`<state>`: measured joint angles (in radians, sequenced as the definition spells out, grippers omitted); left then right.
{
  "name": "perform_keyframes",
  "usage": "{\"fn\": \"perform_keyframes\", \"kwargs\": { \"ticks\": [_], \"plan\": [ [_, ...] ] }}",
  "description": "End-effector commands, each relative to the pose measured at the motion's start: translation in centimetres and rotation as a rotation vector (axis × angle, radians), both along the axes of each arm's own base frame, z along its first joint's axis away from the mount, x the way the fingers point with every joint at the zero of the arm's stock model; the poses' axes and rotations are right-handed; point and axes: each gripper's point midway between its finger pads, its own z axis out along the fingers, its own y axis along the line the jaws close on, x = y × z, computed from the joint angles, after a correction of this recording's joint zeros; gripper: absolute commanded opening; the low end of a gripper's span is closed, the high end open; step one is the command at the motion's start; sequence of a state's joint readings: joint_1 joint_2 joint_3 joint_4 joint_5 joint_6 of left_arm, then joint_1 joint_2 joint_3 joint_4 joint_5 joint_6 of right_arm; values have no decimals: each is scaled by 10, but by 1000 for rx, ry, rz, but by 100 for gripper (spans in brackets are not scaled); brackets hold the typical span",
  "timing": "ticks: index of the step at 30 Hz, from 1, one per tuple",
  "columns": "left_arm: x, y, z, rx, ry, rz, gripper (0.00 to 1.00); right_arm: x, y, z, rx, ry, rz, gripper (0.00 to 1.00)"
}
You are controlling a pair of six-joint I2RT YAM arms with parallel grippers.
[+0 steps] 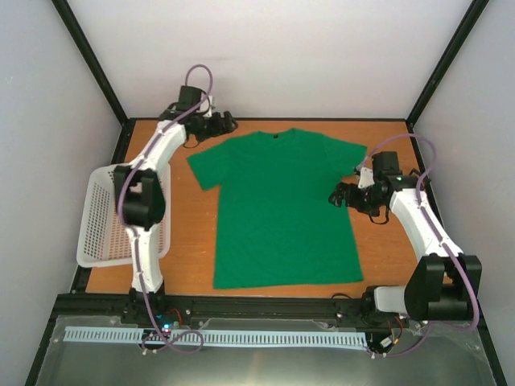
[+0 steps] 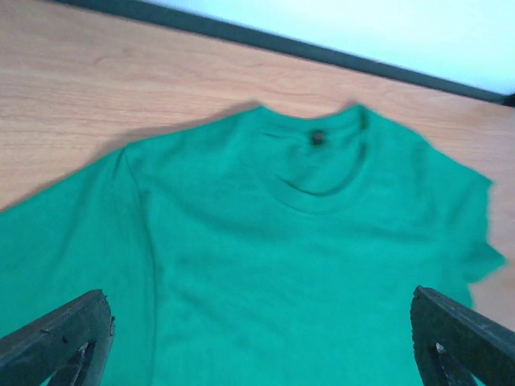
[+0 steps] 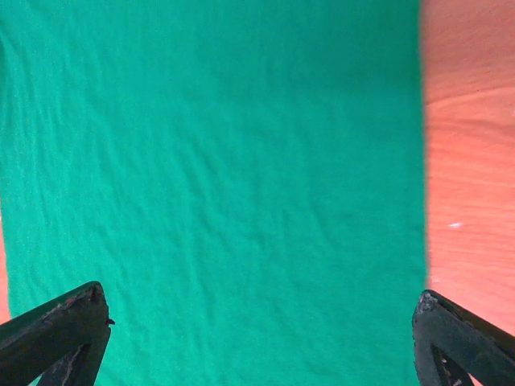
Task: Pin the brooch onto the clothing
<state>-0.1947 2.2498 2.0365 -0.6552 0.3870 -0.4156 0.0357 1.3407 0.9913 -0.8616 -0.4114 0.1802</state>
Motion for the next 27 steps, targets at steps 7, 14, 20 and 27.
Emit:
{"fn": "perform_keyframes", "kwargs": {
  "ticks": [7, 14, 20, 27],
  "plan": [
    [-152, -40, 151, -89, -249, -194, 100, 50, -77, 48, -201, -186, -285, 100],
    [-192, -28, 175, -26, -369, -286, 100, 91, -150, 49, -391, -314, -567, 100],
    [-201, -20, 171, -1, -398, -302, 100, 106, -204, 25, -466, -286, -600, 98],
    [-204, -21, 152, -28, -347, -321, 100, 116, -226, -16, -732, -162, -281, 83]
  ]
}}
